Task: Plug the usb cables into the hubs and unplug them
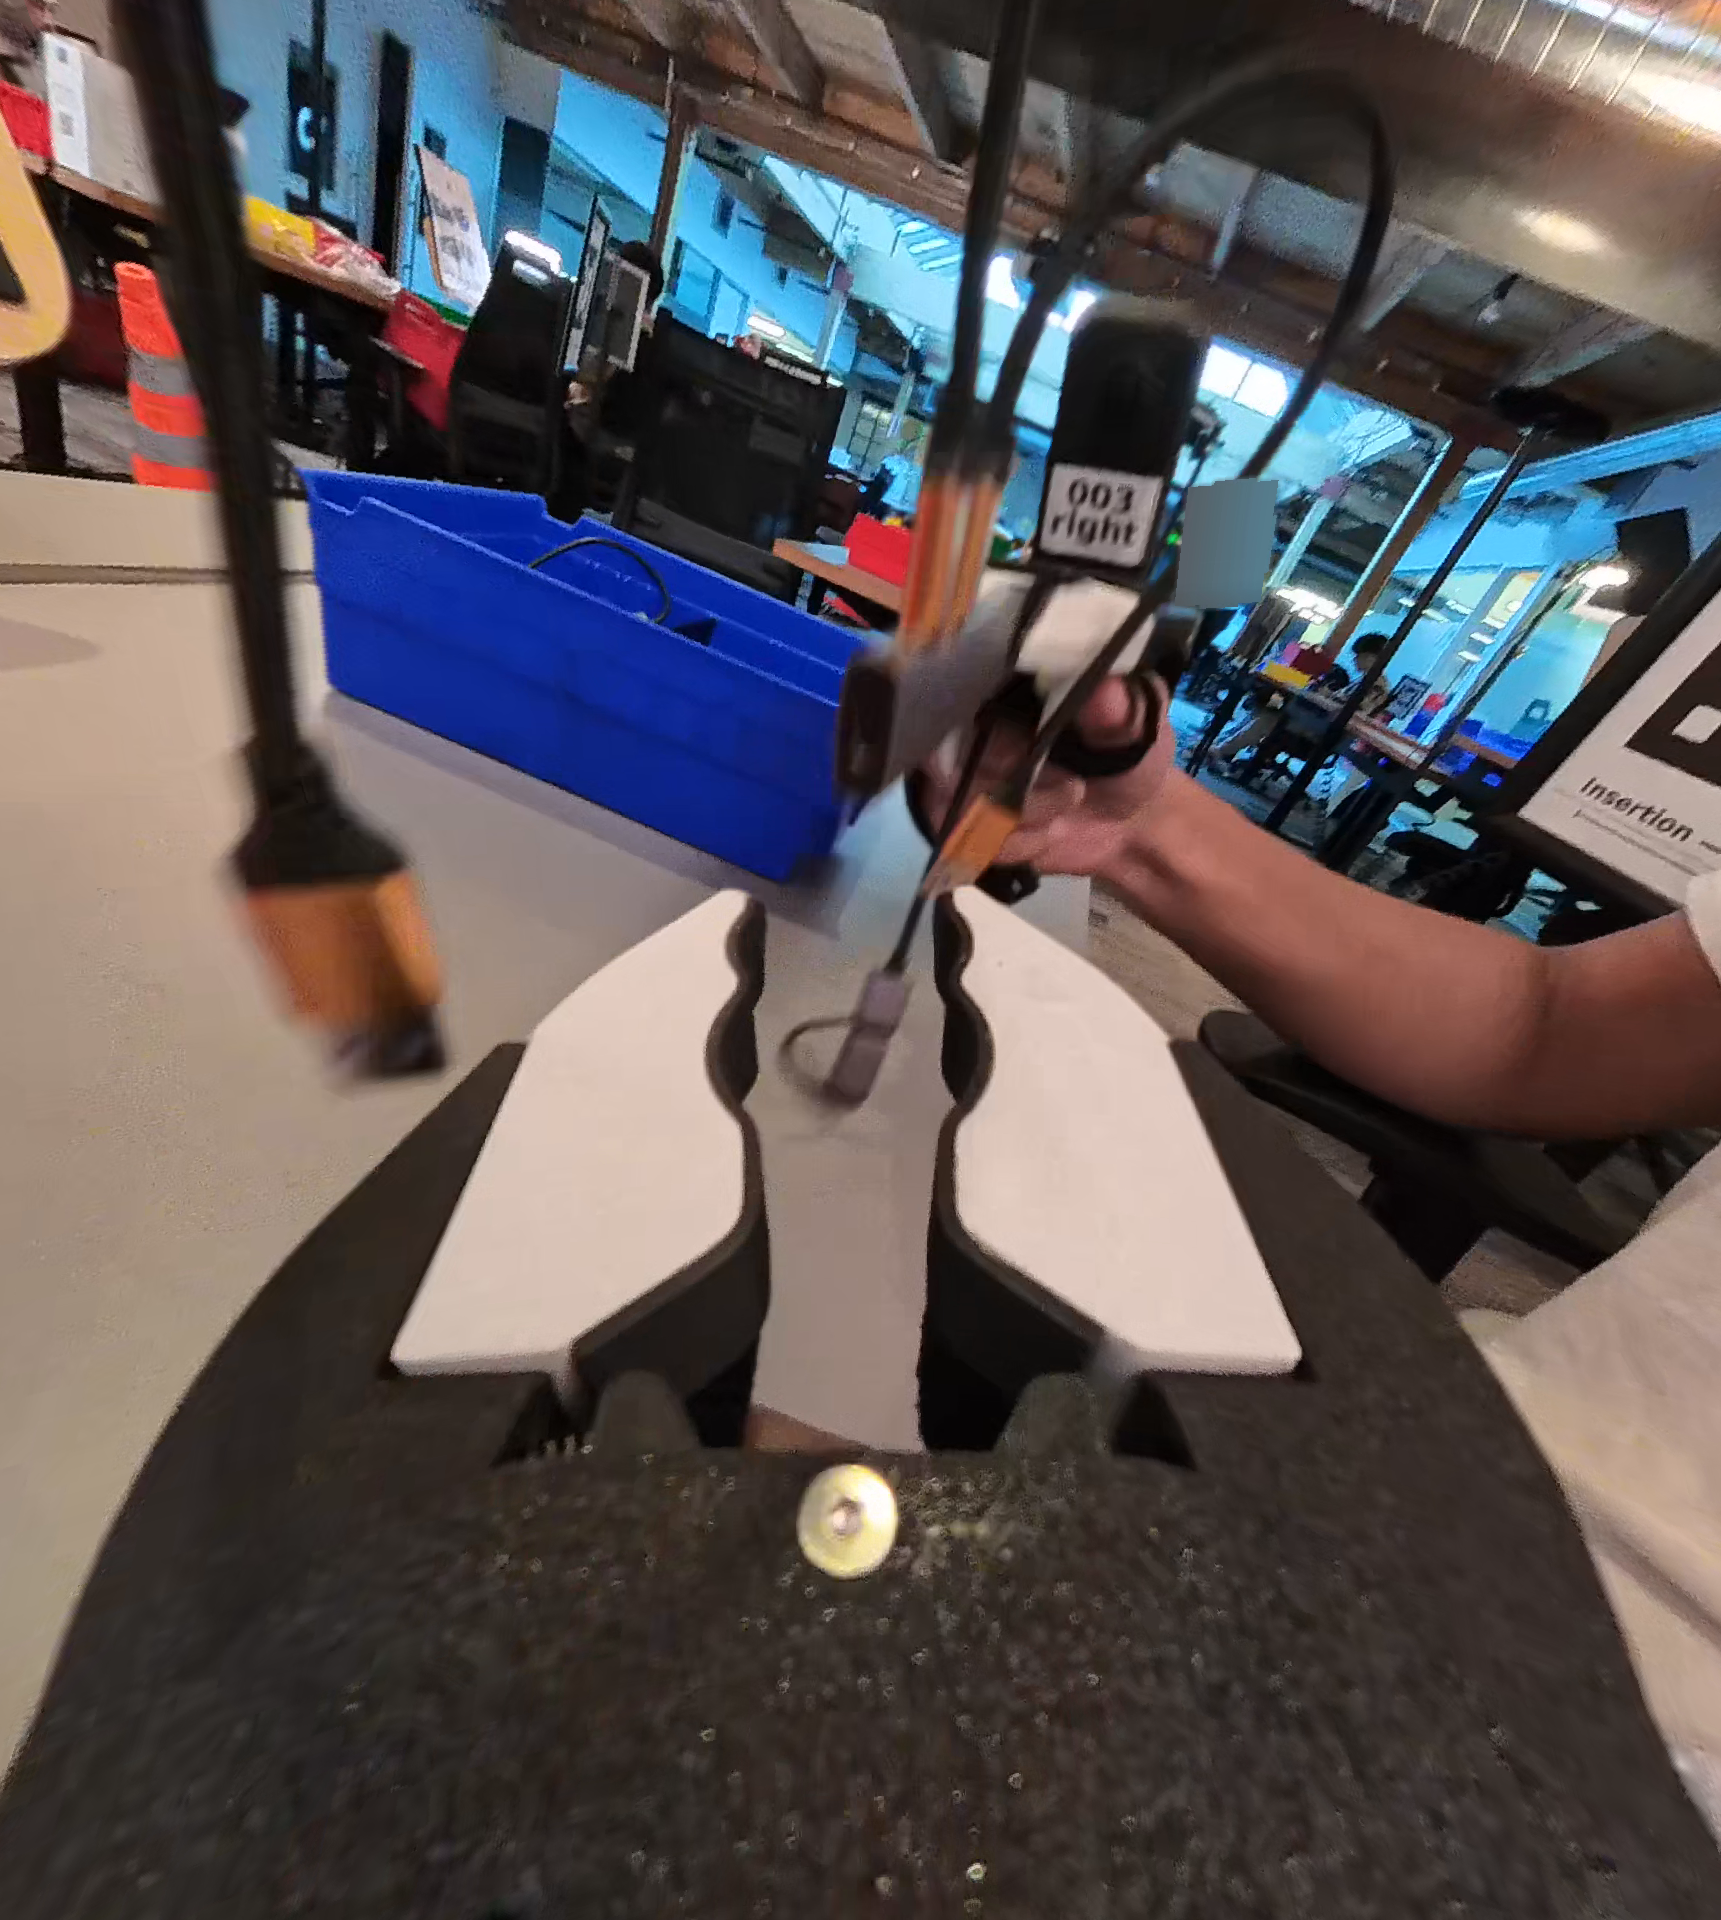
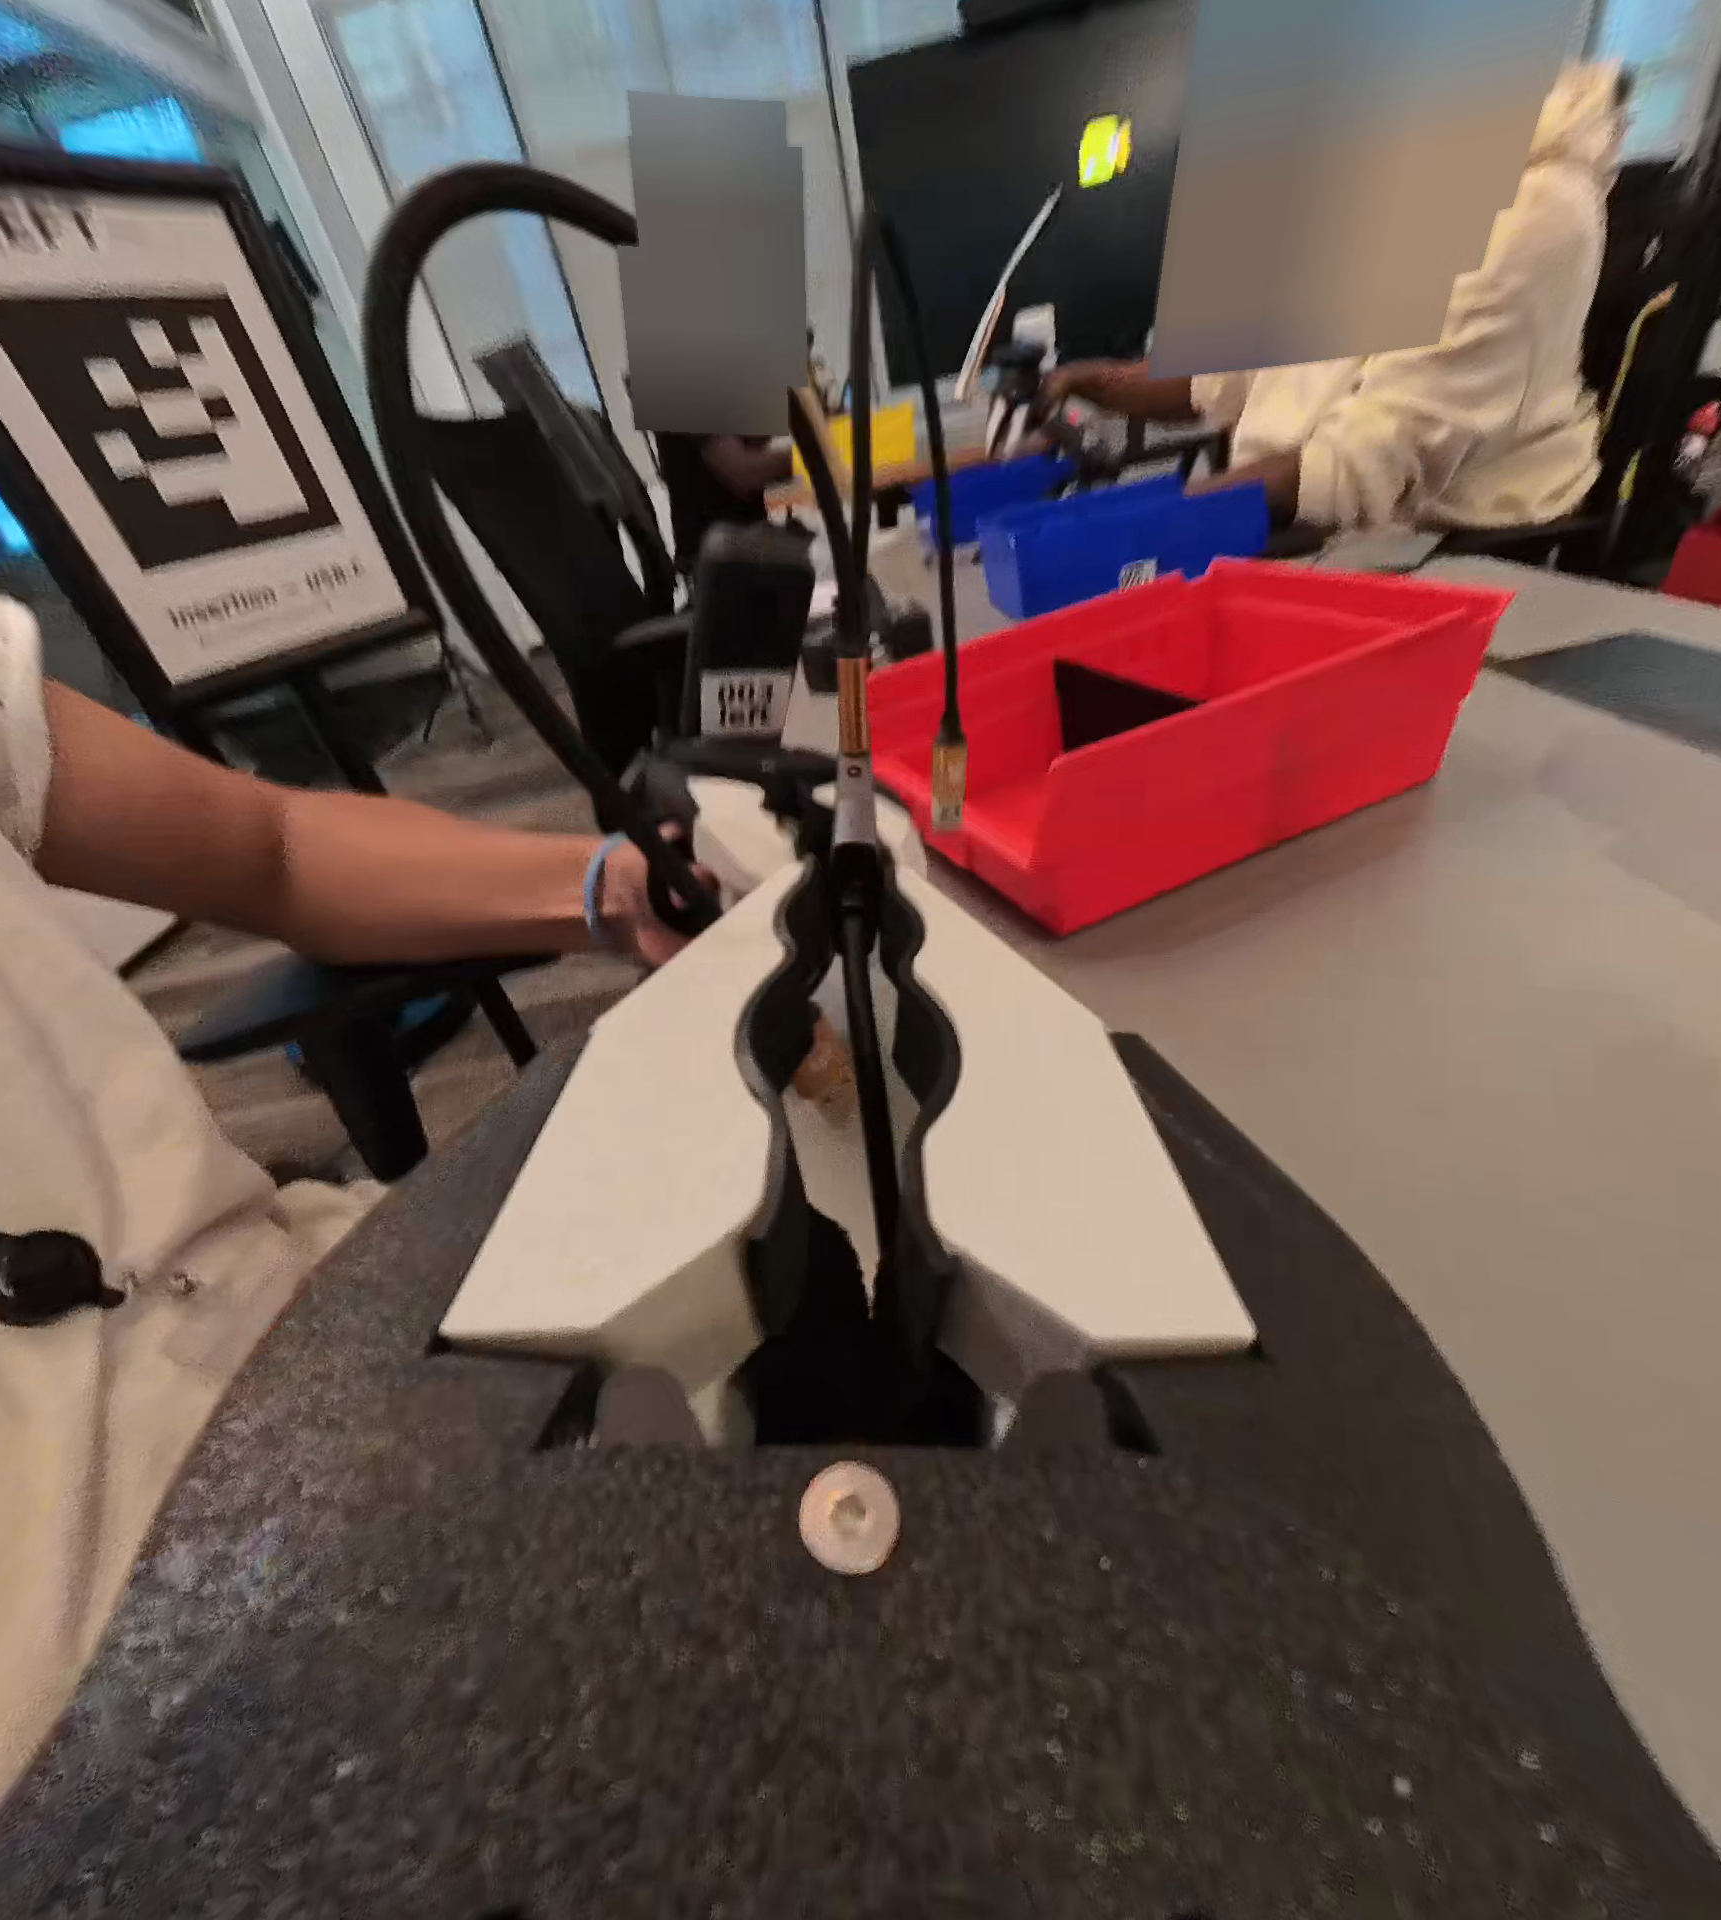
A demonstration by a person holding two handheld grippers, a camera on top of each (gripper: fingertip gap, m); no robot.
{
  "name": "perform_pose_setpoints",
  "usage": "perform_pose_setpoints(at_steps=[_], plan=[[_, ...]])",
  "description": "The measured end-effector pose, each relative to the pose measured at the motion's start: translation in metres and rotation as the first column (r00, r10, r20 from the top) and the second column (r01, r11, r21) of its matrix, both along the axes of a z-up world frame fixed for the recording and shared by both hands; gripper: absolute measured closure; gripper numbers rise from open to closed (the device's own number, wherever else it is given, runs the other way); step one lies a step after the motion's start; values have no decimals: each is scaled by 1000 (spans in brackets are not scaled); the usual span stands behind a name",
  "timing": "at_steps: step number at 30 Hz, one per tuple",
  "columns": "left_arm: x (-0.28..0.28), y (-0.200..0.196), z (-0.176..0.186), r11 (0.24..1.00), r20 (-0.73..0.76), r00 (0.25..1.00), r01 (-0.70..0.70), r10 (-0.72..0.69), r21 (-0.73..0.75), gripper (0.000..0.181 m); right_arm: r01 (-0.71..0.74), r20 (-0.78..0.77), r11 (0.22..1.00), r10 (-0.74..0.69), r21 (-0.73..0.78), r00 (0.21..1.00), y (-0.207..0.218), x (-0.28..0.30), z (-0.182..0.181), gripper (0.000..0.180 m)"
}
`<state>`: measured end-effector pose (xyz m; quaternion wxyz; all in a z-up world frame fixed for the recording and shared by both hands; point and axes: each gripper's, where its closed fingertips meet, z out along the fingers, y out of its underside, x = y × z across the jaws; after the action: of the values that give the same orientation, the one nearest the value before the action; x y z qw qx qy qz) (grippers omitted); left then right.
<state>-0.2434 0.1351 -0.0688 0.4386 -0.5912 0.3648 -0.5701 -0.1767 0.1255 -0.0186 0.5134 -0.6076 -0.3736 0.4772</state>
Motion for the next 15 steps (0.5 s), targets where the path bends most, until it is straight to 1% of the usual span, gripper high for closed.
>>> perform_pose_setpoints(at_steps=[2, 4, 6, 8, 10, 12, 13, 15], plan=[[-1, 1, -4, 1000, -24, 1000, -15, 15, 5, 148, 49, -54, 999, -48, 17, 997, 6, 22, 25, 172], [-1, 1, -7, 1000, -48, 999, -24, 25, 18, 149, 142, -63, 988, -138, 65, 988, 15, 51, 57, 172], [-1, 0, -9, 999, -65, 997, -36, 38, 30, 150, 264, -28, 958, -262, 116, 965, 28, 87, 90, 172], [0, -1, -10, 999, -73, 997, -36, 39, 33, 153, 380, 29, 912, -388, 153, 921, 43, 128, 122, 172], [1, -3, -12, 999, -91, 995, -29, 32, 36, 154, 466, 154, 864, -495, 190, 855, 60, 170, 142, 172], [2, -4, -14, 999, -101, 994, -25, 30, 44, 154, 513, 318, 830, -558, 220, 767, 79, 210, 151, 172], [3, -5, -15, 999, -107, 994, -23, 27, 45, 154, 521, 408, 822, -567, 230, 715, 88, 230, 150, 172], [4, -7, -16, 999, -119, 993, -10, 16, 44, 155, 520, 594, 825, -538, 223, 598, 105, 269, 139, 172]])
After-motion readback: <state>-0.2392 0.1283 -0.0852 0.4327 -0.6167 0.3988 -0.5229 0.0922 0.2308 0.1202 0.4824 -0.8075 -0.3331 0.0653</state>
